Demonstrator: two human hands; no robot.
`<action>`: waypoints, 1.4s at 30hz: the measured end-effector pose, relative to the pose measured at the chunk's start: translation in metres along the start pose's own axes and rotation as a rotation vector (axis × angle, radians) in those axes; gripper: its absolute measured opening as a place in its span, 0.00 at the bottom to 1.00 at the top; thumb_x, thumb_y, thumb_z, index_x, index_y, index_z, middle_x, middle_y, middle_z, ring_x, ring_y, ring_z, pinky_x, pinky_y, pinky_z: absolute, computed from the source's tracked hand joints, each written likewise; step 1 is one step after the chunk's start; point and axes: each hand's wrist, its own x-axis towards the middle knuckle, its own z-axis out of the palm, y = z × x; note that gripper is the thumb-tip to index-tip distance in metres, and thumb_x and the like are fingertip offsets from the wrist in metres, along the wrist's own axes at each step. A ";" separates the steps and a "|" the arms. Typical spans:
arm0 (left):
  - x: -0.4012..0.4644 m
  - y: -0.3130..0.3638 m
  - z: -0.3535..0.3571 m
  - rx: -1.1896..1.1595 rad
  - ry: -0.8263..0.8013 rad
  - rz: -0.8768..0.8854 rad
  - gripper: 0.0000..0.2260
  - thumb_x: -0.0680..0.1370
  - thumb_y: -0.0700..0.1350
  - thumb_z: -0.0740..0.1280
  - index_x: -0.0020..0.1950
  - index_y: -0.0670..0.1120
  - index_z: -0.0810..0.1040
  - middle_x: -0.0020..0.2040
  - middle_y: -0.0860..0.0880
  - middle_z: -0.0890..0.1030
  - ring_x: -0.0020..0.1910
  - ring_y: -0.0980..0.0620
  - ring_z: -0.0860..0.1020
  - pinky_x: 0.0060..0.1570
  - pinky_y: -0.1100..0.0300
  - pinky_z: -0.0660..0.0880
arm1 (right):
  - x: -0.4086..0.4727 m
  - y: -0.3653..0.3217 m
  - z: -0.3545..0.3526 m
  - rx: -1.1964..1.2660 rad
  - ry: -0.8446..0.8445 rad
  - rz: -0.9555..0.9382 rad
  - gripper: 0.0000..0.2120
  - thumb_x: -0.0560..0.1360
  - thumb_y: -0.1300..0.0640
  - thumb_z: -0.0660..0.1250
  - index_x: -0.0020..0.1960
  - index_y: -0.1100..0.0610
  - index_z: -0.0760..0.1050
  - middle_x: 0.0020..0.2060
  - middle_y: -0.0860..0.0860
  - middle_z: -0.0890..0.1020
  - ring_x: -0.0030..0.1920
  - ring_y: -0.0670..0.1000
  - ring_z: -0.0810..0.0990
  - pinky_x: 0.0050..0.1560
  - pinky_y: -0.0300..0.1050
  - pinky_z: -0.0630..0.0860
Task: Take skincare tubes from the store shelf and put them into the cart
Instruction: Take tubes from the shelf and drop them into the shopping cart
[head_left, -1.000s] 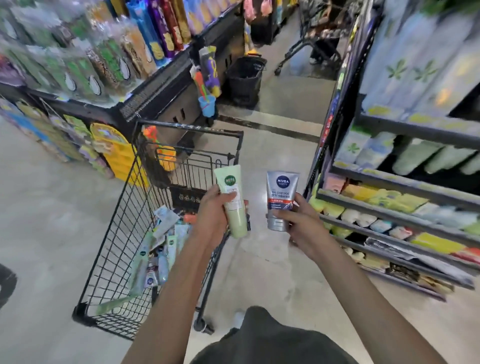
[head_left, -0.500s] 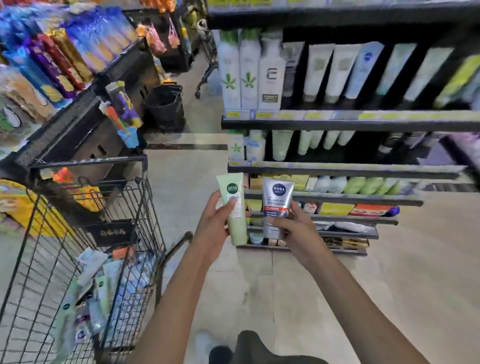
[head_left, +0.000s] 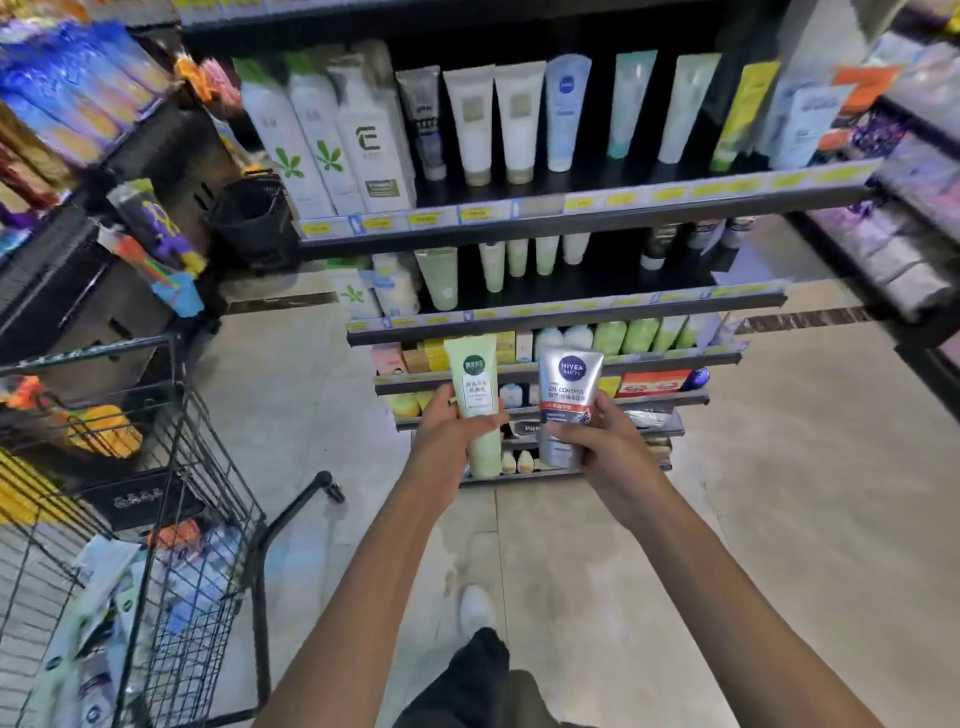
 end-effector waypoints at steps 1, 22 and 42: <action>0.007 -0.001 0.007 0.001 -0.002 0.004 0.22 0.73 0.30 0.73 0.65 0.43 0.75 0.56 0.42 0.85 0.57 0.43 0.84 0.46 0.54 0.80 | 0.004 -0.003 -0.007 0.002 0.006 -0.004 0.24 0.73 0.72 0.73 0.65 0.56 0.76 0.52 0.55 0.86 0.54 0.57 0.84 0.59 0.58 0.79; 0.186 -0.001 0.085 0.052 0.128 -0.045 0.26 0.71 0.29 0.75 0.63 0.48 0.72 0.57 0.47 0.83 0.57 0.47 0.82 0.58 0.47 0.80 | 0.135 -0.067 -0.074 -0.069 0.017 0.060 0.21 0.74 0.70 0.72 0.65 0.57 0.76 0.51 0.52 0.86 0.50 0.51 0.86 0.55 0.52 0.79; 0.302 0.007 0.096 0.366 0.293 0.176 0.20 0.75 0.41 0.76 0.63 0.50 0.73 0.56 0.50 0.83 0.55 0.52 0.82 0.56 0.52 0.81 | 0.179 -0.069 -0.090 -0.087 0.071 0.106 0.22 0.74 0.68 0.73 0.66 0.56 0.76 0.54 0.54 0.85 0.57 0.55 0.84 0.64 0.58 0.77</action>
